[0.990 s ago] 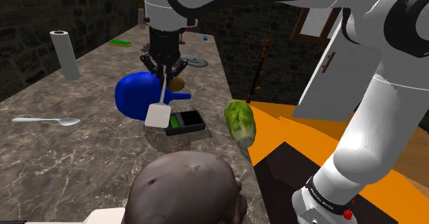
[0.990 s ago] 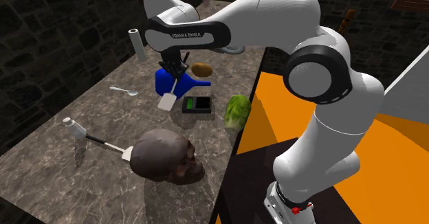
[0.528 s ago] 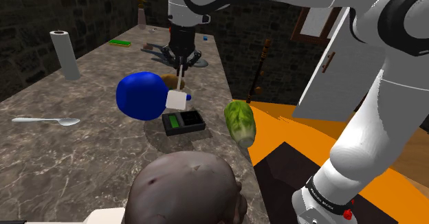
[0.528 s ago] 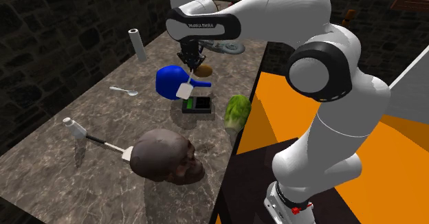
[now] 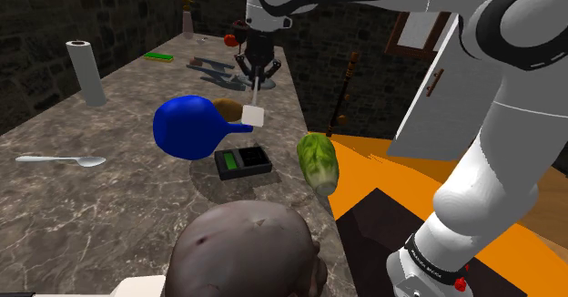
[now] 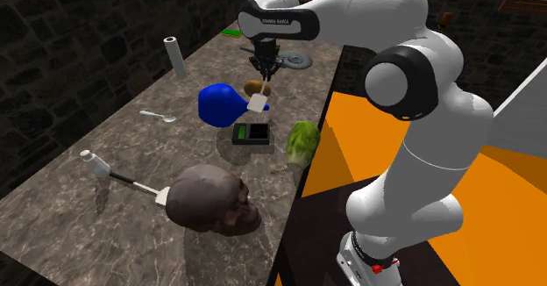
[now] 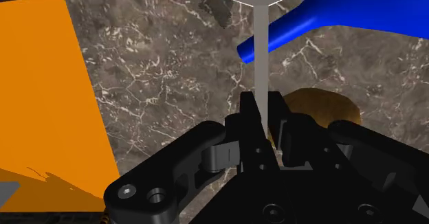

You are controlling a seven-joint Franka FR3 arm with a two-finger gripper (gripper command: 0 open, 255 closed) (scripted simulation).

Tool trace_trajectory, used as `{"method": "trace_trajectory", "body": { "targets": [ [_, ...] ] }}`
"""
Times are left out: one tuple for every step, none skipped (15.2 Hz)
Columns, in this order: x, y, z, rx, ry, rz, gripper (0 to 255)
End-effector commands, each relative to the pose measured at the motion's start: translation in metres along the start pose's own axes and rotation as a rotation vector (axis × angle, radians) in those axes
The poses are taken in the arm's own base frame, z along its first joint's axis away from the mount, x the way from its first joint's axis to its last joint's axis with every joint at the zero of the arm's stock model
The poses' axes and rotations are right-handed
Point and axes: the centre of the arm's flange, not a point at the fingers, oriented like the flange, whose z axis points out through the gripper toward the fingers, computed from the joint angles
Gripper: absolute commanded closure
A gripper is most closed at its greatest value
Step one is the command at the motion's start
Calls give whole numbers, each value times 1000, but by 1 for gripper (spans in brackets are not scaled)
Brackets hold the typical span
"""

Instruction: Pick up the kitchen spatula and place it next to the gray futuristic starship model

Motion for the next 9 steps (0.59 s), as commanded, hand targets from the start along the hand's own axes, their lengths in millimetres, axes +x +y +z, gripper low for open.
{"method": "trace_trajectory", "body": {
  "targets": [
    [24, 8, 1, 0, 0, -1, 255],
    [36, 13, 2, 0, 0, -1, 255],
    [48, 18, 3, 0, 0, -1, 255],
    [60, 24, 3, 0, 0, -1, 255],
    [72, 29, 4, 0, 0, -1, 255],
    [84, 34, 5, 0, 0, -1, 255],
    [97, 39, 6, 0, 0, -1, 255],
    [109, 44, 7, 0, 0, -1, 255],
    [121, 49, 7, 0, 0, -1, 255]
  ]
}}
